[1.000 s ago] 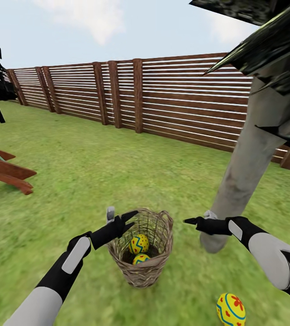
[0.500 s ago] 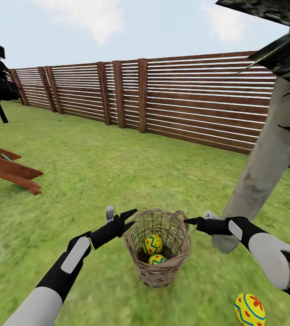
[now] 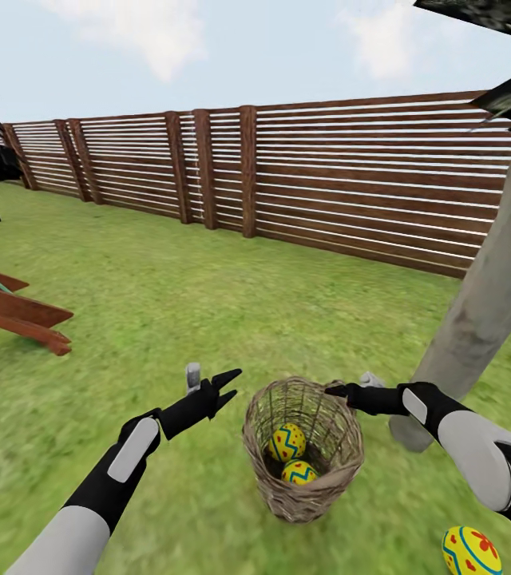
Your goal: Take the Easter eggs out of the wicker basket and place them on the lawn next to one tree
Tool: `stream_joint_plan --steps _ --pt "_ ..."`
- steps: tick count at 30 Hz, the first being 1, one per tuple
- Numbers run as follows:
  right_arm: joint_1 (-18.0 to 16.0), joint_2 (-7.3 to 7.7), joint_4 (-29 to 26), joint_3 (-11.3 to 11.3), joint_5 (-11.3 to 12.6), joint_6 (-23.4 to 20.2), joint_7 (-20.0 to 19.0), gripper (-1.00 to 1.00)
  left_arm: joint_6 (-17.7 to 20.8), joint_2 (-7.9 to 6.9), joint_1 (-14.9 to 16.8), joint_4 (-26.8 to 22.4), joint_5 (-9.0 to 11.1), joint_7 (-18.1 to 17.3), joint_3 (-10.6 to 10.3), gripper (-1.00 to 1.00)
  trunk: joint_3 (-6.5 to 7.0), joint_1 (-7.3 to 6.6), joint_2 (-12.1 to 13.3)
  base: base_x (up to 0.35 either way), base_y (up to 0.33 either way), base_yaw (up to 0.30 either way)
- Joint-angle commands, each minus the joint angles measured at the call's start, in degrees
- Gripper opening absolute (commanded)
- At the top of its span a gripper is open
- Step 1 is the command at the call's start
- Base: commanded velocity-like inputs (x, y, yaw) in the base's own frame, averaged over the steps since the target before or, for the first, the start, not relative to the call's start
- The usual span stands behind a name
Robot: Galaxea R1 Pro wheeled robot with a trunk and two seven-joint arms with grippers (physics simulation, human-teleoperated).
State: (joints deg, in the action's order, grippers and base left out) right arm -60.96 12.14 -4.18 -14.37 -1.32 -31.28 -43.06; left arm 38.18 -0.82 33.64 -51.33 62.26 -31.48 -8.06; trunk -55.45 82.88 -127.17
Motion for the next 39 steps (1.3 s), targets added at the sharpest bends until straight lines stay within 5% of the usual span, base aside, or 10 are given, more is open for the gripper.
stream_joint_plan --steps 1,10,17,27,32,39 --pt "0.0 -0.01 0.0 -0.3 -0.1 -0.5 0.0 1.0 0.2 -0.06 0.0 0.0 0.4 0.0 -0.1 1.0 0.02 0.01 0.0 0.145 0.273 -0.203" --pt "0.0 -0.12 0.0 -0.3 -0.2 -0.4 4.7 1.0 0.2 -0.06 0.0 0.0 0.4 0.0 -0.1 1.0 0.62 0.01 0.0 0.151 0.255 -0.206" --pt "0.1 -1.75 -0.1 -0.3 -0.2 -0.1 11.4 1.0 0.2 -0.06 0.0 0.0 0.4 0.0 -0.1 1.0 1.09 0.01 0.0 0.129 0.197 -0.207" --pt "0.1 -5.42 -0.5 0.2 -0.7 3.8 32.0 1.0 0.2 -0.99 0.0 -0.1 0.5 0.0 -0.1 1.0 1.51 0.01 0.0 0.008 0.011 -0.128" --pt "0.0 -6.17 -1.8 2.5 -4.2 3.4 33.8 1.0 0.2 -1.27 0.0 -0.2 0.5 0.0 0.0 1.0 1.52 0.01 0.0 0.0 0.0 -0.006" --pt "0.6 -6.24 0.2 1.4 -3.5 3.0 33.3 1.0 0.1 -2.28 -0.5 0.4 0.6 0.1 0.6 1.0 1.52 0.01 0.0 0.02 0.033 0.0"
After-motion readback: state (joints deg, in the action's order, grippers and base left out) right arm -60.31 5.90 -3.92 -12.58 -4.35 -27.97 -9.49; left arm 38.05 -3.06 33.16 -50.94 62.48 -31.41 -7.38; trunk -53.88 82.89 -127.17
